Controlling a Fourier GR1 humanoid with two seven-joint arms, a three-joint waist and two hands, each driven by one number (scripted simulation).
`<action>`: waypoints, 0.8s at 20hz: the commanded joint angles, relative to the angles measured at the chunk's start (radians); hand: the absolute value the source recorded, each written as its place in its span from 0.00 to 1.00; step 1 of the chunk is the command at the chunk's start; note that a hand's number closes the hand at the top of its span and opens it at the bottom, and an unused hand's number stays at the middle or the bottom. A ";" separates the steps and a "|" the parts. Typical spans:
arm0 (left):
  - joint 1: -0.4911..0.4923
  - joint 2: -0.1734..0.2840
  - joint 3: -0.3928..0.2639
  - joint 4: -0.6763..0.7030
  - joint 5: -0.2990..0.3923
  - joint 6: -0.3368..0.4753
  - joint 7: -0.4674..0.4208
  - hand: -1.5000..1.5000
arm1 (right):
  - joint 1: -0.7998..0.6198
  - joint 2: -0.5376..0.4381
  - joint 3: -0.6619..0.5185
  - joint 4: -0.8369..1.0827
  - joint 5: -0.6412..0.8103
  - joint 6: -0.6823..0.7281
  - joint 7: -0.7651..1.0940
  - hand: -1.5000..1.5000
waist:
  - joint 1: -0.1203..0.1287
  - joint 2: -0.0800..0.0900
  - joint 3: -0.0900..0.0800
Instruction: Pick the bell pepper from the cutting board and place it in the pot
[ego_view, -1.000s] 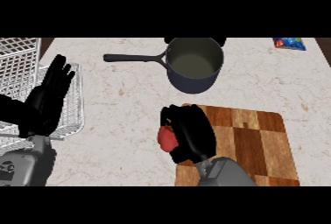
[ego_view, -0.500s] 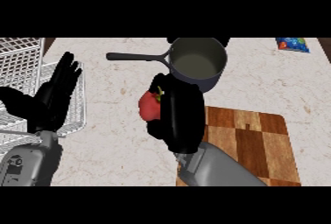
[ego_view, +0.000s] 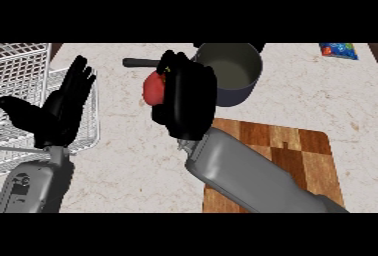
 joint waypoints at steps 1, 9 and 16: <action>-0.018 0.000 0.008 0.001 0.010 0.000 0.019 0.50 | -0.078 0.009 -0.012 0.131 -0.049 -0.152 0.179 1.00 | -0.001 0.004 0.001; -0.017 0.017 0.033 0.002 0.005 0.005 0.020 0.50 | -0.204 0.009 -0.035 0.483 0.071 -0.092 0.115 1.00 | -0.039 -0.001 0.000; 0.009 -0.005 0.017 0.000 -0.007 0.008 -0.008 0.50 | -0.239 0.009 -0.065 0.729 0.008 -0.218 0.051 1.00 | -0.024 0.008 0.002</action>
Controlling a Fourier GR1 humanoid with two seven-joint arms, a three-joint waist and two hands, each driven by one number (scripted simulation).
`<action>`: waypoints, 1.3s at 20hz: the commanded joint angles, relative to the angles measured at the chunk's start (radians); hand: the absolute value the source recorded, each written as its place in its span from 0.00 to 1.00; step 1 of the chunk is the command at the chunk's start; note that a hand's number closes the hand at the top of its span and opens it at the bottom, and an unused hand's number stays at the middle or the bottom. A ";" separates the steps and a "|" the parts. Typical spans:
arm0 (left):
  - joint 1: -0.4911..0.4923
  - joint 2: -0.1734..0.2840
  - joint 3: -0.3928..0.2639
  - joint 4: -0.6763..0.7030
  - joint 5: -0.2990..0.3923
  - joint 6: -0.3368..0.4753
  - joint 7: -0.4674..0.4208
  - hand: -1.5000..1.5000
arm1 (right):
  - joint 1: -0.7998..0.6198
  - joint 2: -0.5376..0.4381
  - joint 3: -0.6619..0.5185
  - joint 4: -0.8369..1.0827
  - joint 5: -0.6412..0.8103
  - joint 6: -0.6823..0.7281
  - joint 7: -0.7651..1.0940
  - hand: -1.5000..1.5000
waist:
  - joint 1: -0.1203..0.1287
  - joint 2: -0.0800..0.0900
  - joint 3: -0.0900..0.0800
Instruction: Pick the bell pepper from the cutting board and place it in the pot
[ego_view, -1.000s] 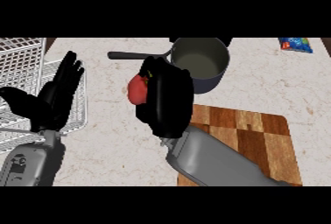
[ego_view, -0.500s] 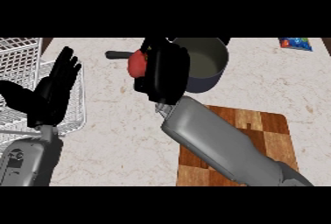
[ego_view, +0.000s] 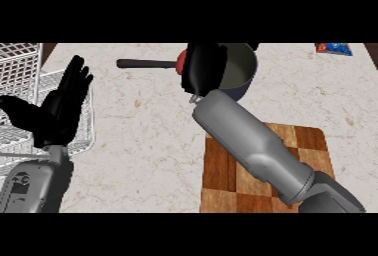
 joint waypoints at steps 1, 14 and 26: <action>0.024 0.023 0.013 -0.034 0.013 -0.026 -0.002 0.50 | -0.018 0.008 0.012 0.132 -0.044 -0.073 0.086 1.00 | 0.012 0.000 0.001; -0.016 -0.003 -0.004 0.001 -0.007 -0.011 -0.006 0.50 | 0.087 0.008 -0.163 0.125 -0.476 -0.258 -0.289 0.00 | 0.034 0.020 0.004; 0.021 0.010 0.039 0.002 0.009 -0.011 -0.015 0.50 | 0.183 0.008 -0.305 -0.054 -0.803 -0.495 -0.729 0.00 | -0.018 0.006 0.005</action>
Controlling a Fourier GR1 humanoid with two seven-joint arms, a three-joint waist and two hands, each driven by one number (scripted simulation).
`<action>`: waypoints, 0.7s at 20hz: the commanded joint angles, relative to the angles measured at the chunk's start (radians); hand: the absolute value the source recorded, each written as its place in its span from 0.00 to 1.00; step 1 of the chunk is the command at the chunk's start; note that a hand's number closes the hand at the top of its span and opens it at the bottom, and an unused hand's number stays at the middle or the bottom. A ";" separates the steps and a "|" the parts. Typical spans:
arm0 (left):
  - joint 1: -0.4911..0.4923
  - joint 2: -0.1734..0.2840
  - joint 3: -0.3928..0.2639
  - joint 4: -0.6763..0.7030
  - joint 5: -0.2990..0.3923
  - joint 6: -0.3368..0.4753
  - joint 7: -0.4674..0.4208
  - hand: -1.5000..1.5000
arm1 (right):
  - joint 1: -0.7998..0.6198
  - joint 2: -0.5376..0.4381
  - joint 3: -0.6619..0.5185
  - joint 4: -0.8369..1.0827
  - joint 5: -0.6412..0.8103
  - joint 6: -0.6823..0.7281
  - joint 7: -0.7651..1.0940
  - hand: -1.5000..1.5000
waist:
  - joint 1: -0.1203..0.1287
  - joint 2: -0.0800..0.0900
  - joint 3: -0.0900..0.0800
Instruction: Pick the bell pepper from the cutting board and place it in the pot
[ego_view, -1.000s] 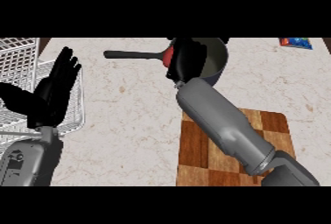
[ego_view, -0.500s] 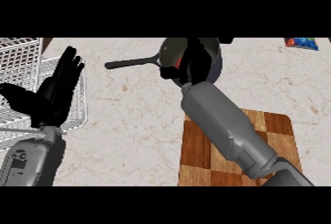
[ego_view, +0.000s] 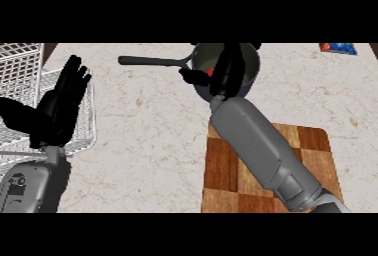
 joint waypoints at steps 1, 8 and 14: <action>0.010 0.023 0.025 -0.014 0.006 -0.005 0.010 0.50 | 0.073 0.003 -0.043 -0.048 -0.144 -0.070 -0.186 0.00 | -0.027 -0.008 0.000; 0.051 0.011 0.054 -0.023 0.005 0.012 0.007 0.50 | 0.165 -0.007 -0.149 -0.091 -0.323 0.112 -0.468 0.00 | -0.084 -0.025 -0.002; 0.141 0.035 0.079 -0.129 0.020 -0.023 0.044 0.50 | 0.297 0.002 -0.116 -0.208 -0.306 0.165 -0.479 0.00 | -0.095 -0.033 -0.003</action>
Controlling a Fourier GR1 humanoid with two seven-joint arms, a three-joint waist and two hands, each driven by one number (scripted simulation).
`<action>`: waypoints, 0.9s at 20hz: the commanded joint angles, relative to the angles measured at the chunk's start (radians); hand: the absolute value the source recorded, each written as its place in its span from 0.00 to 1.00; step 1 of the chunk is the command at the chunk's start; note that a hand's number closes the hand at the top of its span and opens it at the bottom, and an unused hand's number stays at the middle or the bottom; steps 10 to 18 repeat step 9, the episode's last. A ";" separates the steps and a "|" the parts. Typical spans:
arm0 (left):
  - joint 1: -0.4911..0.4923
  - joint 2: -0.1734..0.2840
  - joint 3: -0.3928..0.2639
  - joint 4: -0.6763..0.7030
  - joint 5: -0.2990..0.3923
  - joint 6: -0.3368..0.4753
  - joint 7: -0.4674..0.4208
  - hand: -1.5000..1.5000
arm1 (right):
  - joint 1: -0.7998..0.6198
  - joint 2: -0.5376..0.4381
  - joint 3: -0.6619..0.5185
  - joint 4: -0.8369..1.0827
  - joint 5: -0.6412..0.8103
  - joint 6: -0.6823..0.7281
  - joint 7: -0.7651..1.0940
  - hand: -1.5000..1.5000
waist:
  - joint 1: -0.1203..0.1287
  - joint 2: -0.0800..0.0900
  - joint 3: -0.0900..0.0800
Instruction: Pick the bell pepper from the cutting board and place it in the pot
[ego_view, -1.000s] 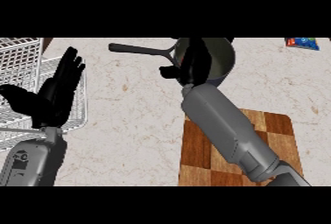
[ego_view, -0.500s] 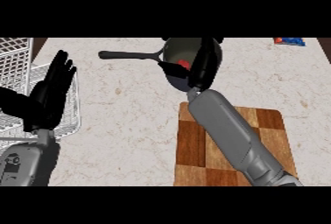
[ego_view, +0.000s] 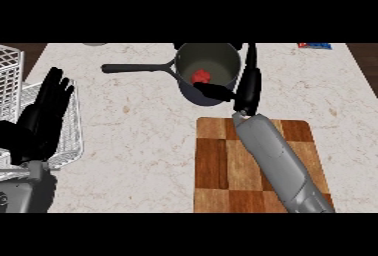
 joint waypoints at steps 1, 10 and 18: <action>-0.019 0.008 0.018 0.014 -0.010 -0.008 0.011 0.50 | 0.093 -0.013 -0.009 -0.074 0.012 0.060 -0.041 0.00 | -0.014 -0.004 -0.001; -0.024 -0.025 0.011 -0.022 -0.044 0.021 0.052 0.50 | 0.146 -0.028 -0.030 -0.168 0.065 0.128 0.028 0.00 | -0.014 -0.004 -0.001; -0.024 -0.025 0.011 -0.022 -0.044 0.021 0.052 0.50 | 0.146 -0.028 -0.030 -0.168 0.065 0.128 0.028 0.00 | -0.014 -0.004 -0.001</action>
